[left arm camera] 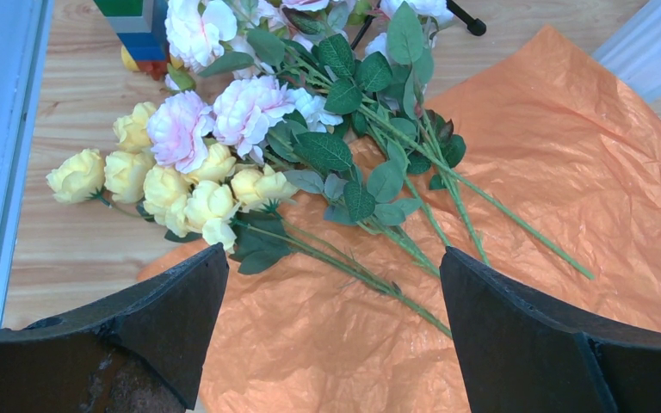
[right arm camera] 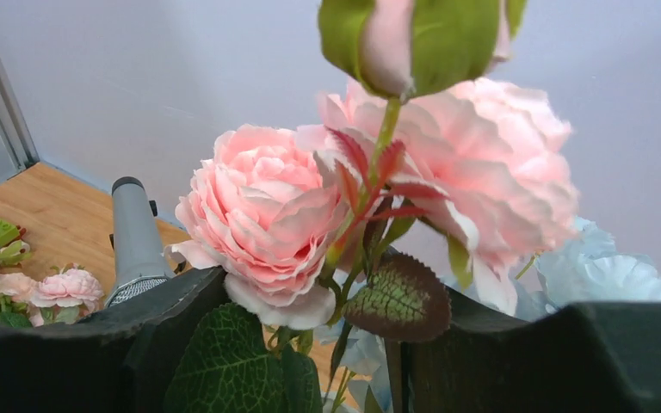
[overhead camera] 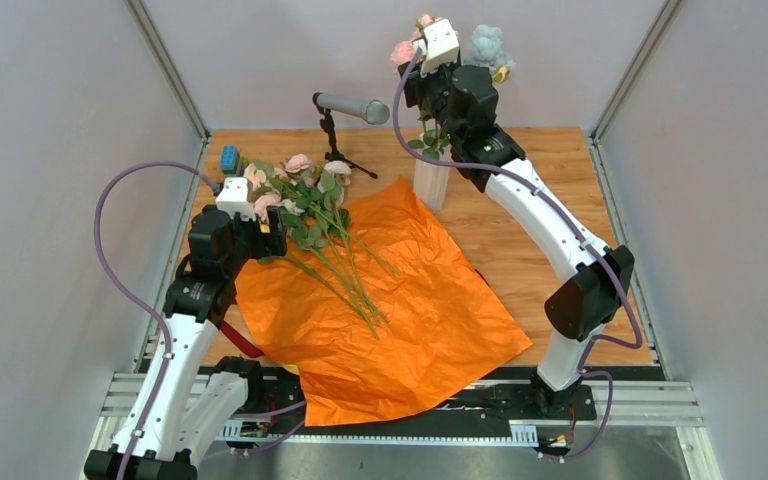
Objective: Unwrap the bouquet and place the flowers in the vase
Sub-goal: Insert the fake flower into the vase.
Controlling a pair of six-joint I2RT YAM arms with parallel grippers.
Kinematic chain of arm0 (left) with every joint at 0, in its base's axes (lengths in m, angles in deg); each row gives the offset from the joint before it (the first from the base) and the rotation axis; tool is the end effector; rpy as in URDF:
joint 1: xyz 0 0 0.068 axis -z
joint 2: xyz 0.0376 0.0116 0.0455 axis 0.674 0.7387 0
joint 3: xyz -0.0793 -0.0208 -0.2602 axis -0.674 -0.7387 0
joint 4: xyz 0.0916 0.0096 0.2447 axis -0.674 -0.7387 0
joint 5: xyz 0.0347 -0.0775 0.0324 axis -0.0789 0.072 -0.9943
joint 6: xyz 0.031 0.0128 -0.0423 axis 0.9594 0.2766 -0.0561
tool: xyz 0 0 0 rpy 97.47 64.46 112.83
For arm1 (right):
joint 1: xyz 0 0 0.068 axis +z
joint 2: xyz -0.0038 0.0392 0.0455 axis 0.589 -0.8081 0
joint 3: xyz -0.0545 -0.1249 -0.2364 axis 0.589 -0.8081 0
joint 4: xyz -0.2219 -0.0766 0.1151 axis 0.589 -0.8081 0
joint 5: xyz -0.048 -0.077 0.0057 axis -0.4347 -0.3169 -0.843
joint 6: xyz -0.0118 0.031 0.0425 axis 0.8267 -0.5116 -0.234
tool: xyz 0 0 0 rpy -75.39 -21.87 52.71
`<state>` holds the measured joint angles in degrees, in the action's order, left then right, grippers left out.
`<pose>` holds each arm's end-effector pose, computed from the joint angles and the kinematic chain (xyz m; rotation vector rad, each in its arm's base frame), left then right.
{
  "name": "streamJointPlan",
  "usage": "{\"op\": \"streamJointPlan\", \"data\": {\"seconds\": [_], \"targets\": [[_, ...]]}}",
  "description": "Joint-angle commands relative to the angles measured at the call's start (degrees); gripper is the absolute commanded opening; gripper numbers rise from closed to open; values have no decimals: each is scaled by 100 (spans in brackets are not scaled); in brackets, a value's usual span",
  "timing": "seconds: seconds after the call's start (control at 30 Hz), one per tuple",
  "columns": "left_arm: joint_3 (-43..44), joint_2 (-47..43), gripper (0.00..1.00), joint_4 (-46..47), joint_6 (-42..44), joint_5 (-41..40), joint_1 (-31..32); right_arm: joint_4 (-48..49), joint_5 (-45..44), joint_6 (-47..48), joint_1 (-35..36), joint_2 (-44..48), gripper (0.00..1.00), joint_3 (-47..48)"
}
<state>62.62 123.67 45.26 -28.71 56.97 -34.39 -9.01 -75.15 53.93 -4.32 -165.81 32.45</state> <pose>0.1720 -0.0232 0.3188 -0.0257 1.9568 -0.1678 0.3627 0.2165 0.4653 -0.4604 1.4108 0.0765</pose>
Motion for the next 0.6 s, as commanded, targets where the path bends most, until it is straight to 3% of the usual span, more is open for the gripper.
{"op": "streamJointPlan", "data": {"seconds": [0.0, 0.13, 0.3, 0.57], "targets": [[-8, -7, 100, 67, 93, 56, -17, 85, -65, -69, -29, 123, 57, 185], [-8, -7, 100, 66, 93, 51, -21, 84, 48, -69, -28, 243, 64, 100], [-8, -8, 100, 71, 101, 21, -17, 94, 448, -86, -30, 577, 80, -106], [-26, -78, 100, 70, 111, -143, -23, -145, 1293, -158, -22, 1174, 90, -214]]}}
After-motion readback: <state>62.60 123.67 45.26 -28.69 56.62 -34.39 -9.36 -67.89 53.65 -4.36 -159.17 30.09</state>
